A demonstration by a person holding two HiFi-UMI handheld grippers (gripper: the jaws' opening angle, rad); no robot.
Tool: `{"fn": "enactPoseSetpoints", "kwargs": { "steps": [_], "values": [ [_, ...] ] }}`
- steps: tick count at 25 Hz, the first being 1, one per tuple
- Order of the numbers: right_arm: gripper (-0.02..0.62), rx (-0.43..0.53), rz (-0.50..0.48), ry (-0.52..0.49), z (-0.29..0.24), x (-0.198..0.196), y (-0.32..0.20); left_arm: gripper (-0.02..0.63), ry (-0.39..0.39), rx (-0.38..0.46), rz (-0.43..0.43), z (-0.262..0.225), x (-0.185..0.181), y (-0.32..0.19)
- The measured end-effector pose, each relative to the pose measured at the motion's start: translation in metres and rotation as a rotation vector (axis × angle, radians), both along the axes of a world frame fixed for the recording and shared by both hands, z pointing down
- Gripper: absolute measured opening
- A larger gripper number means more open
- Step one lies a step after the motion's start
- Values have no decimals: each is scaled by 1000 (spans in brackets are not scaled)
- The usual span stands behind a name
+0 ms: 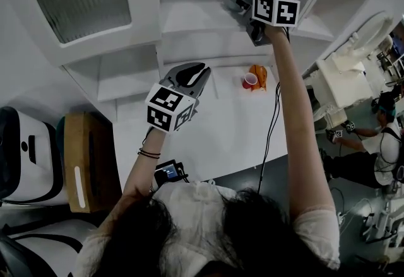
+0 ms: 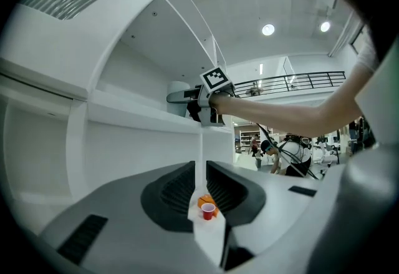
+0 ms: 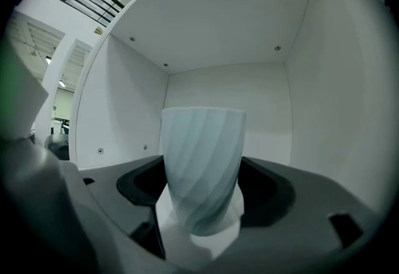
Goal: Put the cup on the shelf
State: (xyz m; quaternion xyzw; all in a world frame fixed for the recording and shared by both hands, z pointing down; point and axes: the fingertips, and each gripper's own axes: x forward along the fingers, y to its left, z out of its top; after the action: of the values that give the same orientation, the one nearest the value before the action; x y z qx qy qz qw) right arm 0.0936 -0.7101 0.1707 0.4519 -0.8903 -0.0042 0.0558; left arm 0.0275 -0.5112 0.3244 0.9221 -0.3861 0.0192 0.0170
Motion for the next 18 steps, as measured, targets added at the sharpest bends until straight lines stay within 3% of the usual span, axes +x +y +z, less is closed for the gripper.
{"fn": "enactPoseSetpoints", "kwargs": {
  "steps": [8,18],
  "values": [
    [357,-97,-14,22,9,0,-6,57,2,3,13,-2,1,-4],
    [357,-112,-18,9,12,1,-3,57,1,-9,19,2,-1,-5]
  ]
}}
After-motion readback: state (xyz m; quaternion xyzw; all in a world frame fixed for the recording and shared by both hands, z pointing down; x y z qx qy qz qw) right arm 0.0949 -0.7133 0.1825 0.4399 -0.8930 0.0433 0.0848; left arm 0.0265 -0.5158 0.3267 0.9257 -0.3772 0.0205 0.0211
